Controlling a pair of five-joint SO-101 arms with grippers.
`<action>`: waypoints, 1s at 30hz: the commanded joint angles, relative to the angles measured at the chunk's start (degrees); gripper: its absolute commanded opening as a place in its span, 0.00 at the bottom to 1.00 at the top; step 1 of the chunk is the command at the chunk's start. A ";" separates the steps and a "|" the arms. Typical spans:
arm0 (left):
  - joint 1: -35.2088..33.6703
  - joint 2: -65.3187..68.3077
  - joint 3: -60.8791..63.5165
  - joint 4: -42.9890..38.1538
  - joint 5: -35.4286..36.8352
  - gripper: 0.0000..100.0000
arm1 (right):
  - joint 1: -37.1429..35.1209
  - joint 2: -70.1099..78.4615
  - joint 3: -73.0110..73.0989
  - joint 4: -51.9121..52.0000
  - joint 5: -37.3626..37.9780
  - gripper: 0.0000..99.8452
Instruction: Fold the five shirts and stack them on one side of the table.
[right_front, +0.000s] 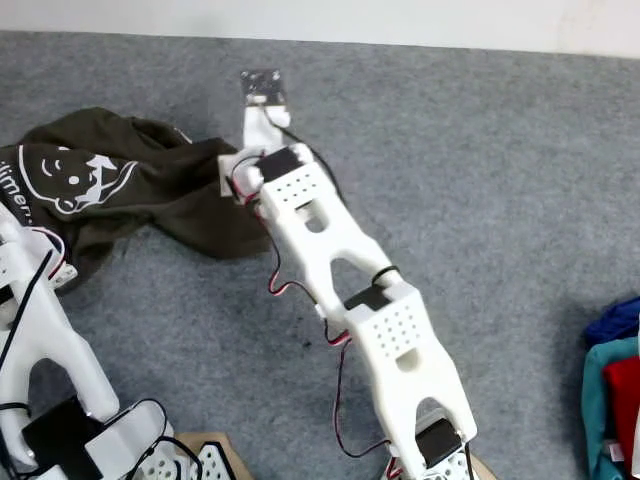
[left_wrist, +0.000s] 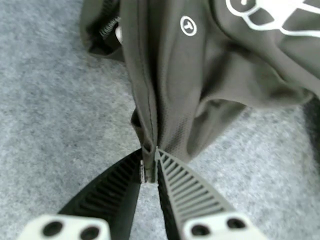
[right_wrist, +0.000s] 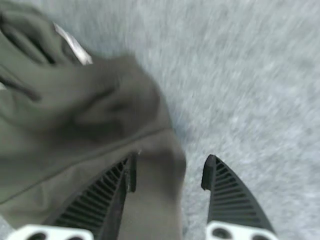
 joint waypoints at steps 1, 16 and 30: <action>-1.80 -2.51 -0.04 -1.76 -0.26 0.01 | -0.84 1.98 -6.02 3.12 -0.35 0.22; -1.80 -2.42 -0.13 -3.69 0.00 0.01 | -0.75 7.87 -11.82 15.16 3.87 0.01; 5.76 -8.57 -6.64 -7.56 6.77 0.01 | 12.88 7.60 -47.60 44.26 5.98 0.01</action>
